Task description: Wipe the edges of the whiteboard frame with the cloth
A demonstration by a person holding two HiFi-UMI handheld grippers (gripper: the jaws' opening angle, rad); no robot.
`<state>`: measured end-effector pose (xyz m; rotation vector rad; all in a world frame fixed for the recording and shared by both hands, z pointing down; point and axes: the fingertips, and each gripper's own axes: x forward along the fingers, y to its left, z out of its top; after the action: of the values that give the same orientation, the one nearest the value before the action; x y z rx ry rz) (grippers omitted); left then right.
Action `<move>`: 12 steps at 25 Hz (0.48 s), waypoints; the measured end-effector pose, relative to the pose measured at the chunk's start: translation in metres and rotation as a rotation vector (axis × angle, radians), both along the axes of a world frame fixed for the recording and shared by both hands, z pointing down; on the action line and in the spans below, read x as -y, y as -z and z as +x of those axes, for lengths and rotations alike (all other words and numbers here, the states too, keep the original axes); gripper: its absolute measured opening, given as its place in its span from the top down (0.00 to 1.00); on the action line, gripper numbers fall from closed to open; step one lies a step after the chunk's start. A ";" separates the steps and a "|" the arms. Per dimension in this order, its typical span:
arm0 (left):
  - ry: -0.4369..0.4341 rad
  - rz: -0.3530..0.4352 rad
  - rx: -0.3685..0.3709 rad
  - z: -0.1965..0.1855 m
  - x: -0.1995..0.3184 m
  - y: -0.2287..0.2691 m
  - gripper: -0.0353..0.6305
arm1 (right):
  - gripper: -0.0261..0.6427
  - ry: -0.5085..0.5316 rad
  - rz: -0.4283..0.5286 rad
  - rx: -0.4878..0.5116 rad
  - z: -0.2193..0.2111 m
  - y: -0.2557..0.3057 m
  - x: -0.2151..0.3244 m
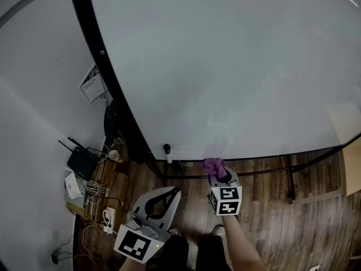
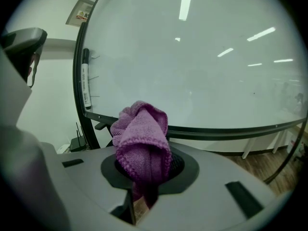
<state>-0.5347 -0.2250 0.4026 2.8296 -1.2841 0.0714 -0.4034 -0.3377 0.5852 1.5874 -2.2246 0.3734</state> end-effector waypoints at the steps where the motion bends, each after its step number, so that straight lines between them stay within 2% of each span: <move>1: -0.001 0.000 -0.001 0.005 0.000 0.001 0.92 | 0.85 -0.003 0.001 -0.002 0.006 0.001 0.001; 12: -0.004 0.005 0.022 0.070 -0.008 0.003 0.92 | 0.85 -0.018 -0.017 0.021 0.071 -0.002 0.001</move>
<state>-0.4649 -0.2171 0.3996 2.8433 -1.2846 0.0996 -0.3328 -0.3392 0.5873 1.6026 -2.2182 0.4146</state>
